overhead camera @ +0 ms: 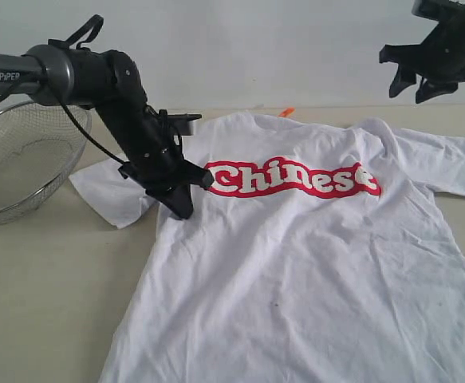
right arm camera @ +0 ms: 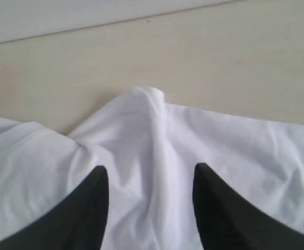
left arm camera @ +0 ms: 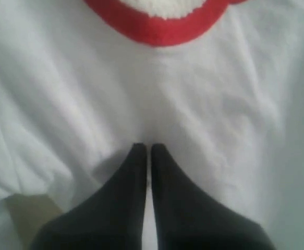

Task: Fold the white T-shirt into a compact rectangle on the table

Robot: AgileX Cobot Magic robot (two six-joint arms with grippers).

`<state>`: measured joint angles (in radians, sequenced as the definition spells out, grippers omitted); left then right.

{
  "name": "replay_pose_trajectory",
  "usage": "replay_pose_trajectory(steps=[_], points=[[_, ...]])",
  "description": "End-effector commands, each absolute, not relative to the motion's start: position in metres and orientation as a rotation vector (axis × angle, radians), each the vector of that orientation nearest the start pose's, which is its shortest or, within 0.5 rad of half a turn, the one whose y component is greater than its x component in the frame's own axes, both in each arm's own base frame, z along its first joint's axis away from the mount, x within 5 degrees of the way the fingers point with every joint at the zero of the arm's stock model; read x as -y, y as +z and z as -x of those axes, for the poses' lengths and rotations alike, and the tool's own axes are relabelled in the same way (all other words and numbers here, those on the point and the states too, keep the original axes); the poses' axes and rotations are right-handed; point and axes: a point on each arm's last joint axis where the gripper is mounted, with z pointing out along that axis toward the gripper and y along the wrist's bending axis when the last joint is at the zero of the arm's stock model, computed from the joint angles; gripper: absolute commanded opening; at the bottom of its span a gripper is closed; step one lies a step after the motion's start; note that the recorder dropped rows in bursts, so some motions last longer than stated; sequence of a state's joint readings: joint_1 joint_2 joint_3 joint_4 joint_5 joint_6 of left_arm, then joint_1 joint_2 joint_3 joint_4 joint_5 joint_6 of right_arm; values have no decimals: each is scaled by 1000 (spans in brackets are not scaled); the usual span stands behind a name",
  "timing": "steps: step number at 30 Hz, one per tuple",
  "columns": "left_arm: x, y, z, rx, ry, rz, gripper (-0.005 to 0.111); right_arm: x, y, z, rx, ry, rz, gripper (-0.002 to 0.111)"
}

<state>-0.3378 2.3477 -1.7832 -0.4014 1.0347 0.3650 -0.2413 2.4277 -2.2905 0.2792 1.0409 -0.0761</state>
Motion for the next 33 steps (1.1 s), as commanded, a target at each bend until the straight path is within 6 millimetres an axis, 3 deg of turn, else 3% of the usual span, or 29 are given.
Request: replay_pose_trajectory(steps=[1, 9, 12, 15, 18, 21, 28, 33], points=[[179, 118, -431, -2966, -494, -723, 4, 139, 213, -510, -2621, 210, -389, 44], [171, 116, -427, -3054, -390, -693, 4, 175, 199, -495, -2647, 197, -481, 44], [171, 116, -425, -3077, -394, -703, 4, 175, 194, -496, -2659, 199, -458, 44], [171, 116, -423, -3099, -397, -709, 4, 167, 187, -498, -2667, 320, -415, 44], [168, 115, -423, -3119, -330, -680, 4, 159, 185, -501, -2649, 445, -380, 44], [164, 115, -424, -3128, -262, -659, 4, 155, 185, -502, -2648, 454, -369, 44], [152, 143, -428, -3070, -58, -560, 4, 154, 185, -502, -2651, 453, -354, 44], [156, 160, -431, -2982, -123, -557, 4, 154, 185, -504, -2628, 440, -355, 44]])
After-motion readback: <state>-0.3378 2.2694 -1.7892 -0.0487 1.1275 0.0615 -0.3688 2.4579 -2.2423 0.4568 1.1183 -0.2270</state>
